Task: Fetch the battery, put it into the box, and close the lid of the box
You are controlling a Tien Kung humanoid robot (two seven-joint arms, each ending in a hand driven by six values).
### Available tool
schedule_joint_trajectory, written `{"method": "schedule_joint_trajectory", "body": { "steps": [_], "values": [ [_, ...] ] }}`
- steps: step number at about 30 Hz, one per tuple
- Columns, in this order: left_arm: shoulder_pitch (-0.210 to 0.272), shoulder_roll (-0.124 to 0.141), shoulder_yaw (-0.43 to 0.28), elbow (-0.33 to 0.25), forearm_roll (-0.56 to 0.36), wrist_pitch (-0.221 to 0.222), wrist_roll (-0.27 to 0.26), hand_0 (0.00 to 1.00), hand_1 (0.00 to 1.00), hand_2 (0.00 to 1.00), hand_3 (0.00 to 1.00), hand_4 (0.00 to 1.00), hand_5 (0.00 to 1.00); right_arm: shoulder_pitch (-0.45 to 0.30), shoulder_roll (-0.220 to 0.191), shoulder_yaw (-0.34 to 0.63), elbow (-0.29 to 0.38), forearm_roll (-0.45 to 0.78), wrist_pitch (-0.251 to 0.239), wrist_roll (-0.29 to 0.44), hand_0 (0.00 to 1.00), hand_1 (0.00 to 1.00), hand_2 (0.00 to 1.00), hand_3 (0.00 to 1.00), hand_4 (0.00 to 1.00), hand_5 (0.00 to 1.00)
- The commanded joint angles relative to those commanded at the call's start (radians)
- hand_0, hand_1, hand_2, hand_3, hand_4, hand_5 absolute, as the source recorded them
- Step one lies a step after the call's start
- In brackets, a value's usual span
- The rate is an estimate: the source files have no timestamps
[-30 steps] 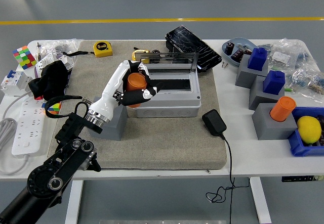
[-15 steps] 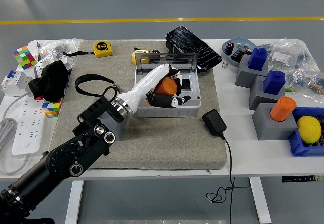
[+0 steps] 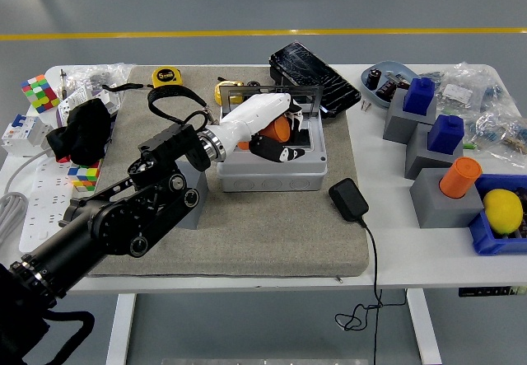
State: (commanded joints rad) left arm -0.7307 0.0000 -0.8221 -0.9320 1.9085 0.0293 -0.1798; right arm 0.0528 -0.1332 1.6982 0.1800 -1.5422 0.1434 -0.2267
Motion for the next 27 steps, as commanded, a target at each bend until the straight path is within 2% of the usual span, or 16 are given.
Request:
{"method": "schedule_joint_trajectory", "body": {
  "steps": [8, 16, 17, 22, 23, 27],
  "values": [
    [-0.057, 0.000, 0.052, 0.101, 0.009, 0.023, -0.045, 0.110, 0.130, 0.214, 0.293, 0.864, 0.002, -0.001, 0.003, -0.004, 0.000, -0.004, 0.001, -0.003, 0.828, 0.769, 0.780, 0.803, 0.998, 0.614],
    [-0.078, 0.000, 0.060, 0.127, 0.029, 0.044, -0.082, 0.110, 0.130, 0.213, 0.295, 0.873, 0.002, 0.005, 0.000, -0.023, 0.000, 0.010, 0.001, 0.001, 0.827, 0.768, 0.779, 0.803, 0.998, 0.611],
    [-0.079, 0.000, 0.060, 0.128, 0.029, 0.046, -0.087, 0.162, 0.246, 0.299, 0.399, 0.953, 0.002, 0.005, 0.000, -0.023, 0.000, 0.010, 0.001, 0.001, 0.826, 0.767, 0.778, 0.801, 0.998, 0.608],
    [-0.078, 0.000, 0.065, 0.128, 0.028, 0.055, -0.114, 0.162, 0.246, 0.299, 0.399, 0.953, 0.002, 0.004, 0.000, -0.021, 0.000, 0.008, 0.002, -0.001, 0.826, 0.767, 0.778, 0.801, 0.998, 0.608],
    [-0.077, 0.000, 0.065, 0.128, 0.027, 0.057, -0.118, 0.427, 0.619, 0.618, 0.748, 0.998, 0.071, 0.003, 0.000, -0.020, 0.000, 0.010, 0.002, -0.001, 0.826, 0.765, 0.778, 0.800, 0.998, 0.607],
    [-0.074, 0.000, 0.060, 0.129, 0.031, 0.059, -0.126, 0.427, 0.619, 0.618, 0.748, 0.998, 0.071, 0.003, 0.001, -0.019, 0.000, 0.009, 0.003, -0.002, 0.826, 0.765, 0.778, 0.800, 0.998, 0.607]
  ]
}}
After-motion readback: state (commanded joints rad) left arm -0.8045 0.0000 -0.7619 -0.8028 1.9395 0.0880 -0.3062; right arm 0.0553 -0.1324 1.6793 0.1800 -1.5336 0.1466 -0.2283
